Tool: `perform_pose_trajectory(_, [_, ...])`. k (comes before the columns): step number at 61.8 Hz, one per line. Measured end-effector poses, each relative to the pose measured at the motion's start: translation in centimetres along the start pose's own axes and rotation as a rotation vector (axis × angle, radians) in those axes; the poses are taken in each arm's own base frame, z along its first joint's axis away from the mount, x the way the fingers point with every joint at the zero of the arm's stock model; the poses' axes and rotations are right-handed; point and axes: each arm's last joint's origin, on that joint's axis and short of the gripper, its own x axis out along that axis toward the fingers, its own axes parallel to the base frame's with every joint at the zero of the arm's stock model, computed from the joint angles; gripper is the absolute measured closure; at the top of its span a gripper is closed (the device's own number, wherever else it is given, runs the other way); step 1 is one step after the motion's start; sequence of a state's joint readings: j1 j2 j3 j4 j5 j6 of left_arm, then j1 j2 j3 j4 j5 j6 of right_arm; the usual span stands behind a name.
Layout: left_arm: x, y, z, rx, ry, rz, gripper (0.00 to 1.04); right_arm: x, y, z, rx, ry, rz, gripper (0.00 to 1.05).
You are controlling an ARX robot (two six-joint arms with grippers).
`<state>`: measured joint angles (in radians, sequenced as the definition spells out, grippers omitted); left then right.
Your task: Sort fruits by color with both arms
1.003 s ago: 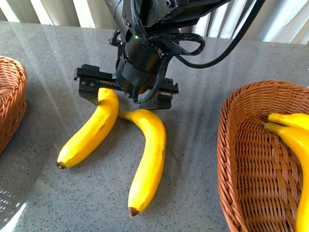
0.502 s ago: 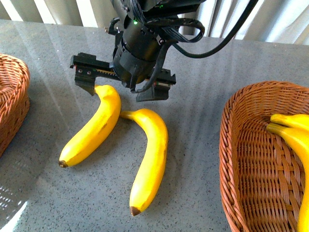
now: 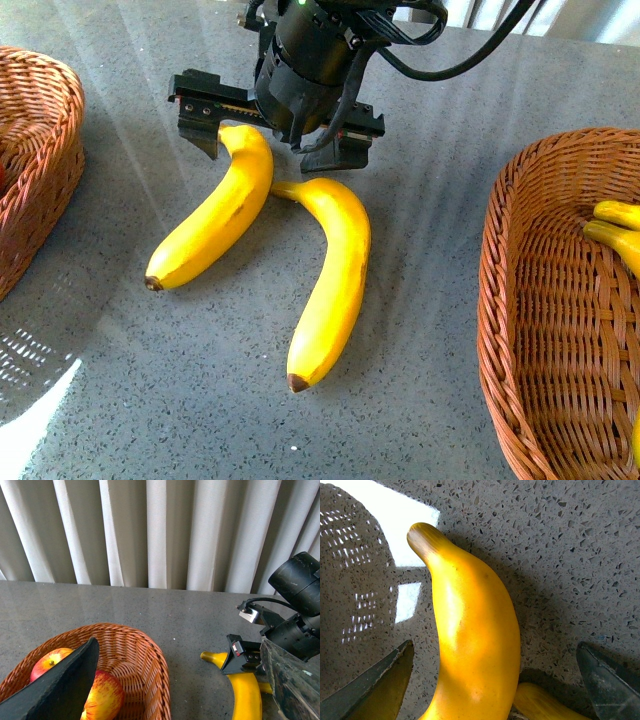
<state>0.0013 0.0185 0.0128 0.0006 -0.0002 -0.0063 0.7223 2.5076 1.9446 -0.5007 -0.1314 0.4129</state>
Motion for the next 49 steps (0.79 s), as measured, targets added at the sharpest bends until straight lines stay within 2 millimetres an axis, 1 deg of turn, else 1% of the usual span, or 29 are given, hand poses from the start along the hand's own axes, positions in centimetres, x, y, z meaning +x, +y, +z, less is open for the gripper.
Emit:
perform_pose_trajectory(2, [0.0, 0.0, 0.0, 0.000, 0.000, 0.000, 0.09, 0.0, 0.0, 0.0, 0.000, 0.000, 0.000, 0.10])
perform_pose_trajectory(4, [0.0, 0.0, 0.0, 0.000, 0.000, 0.000, 0.09, 0.1, 0.0, -0.1, 0.000, 0.000, -0.001, 0.14])
perform_pose_trajectory(10, [0.0, 0.0, 0.0, 0.000, 0.000, 0.000, 0.09, 0.2, -0.2, -0.4, -0.005, 0.002, -0.008, 0.29])
perform_pose_trajectory(12, [0.0, 0.0, 0.0, 0.000, 0.000, 0.000, 0.09, 0.2, -0.2, -0.4, -0.005, 0.002, -0.006, 0.33])
perform_pose_trajectory(16, [0.0, 0.0, 0.0, 0.000, 0.000, 0.000, 0.09, 0.2, -0.3, -0.5, -0.005, 0.008, -0.002, 0.43])
perform_pose_trajectory(19, [0.0, 0.0, 0.0, 0.000, 0.000, 0.000, 0.09, 0.3, -0.3, -0.7, -0.004, 0.012, 0.003, 0.53])
perform_pose_trajectory(20, [0.0, 0.0, 0.0, 0.000, 0.000, 0.000, 0.09, 0.3, -0.3, -0.7, -0.003, 0.013, 0.007, 0.60])
perform_pose_trajectory(22, [0.0, 0.0, 0.0, 0.000, 0.000, 0.000, 0.09, 0.3, -0.4, -0.8, -0.007, 0.014, 0.009, 0.65])
perform_pose_trajectory(27, [0.0, 0.0, 0.0, 0.000, 0.000, 0.000, 0.09, 0.3, -0.4, -0.9, -0.006, 0.011, 0.017, 0.69])
perform_pose_trajectory(41, [0.0, 0.0, 0.0, 0.000, 0.000, 0.000, 0.09, 0.1, -0.5, -0.9, 0.001, 0.004, 0.047, 0.69])
perform_pose_trajectory(49, [0.0, 0.0, 0.0, 0.000, 0.000, 0.000, 0.09, -0.3, -0.9, -1.3, 0.027, -0.009, 0.105, 0.70])
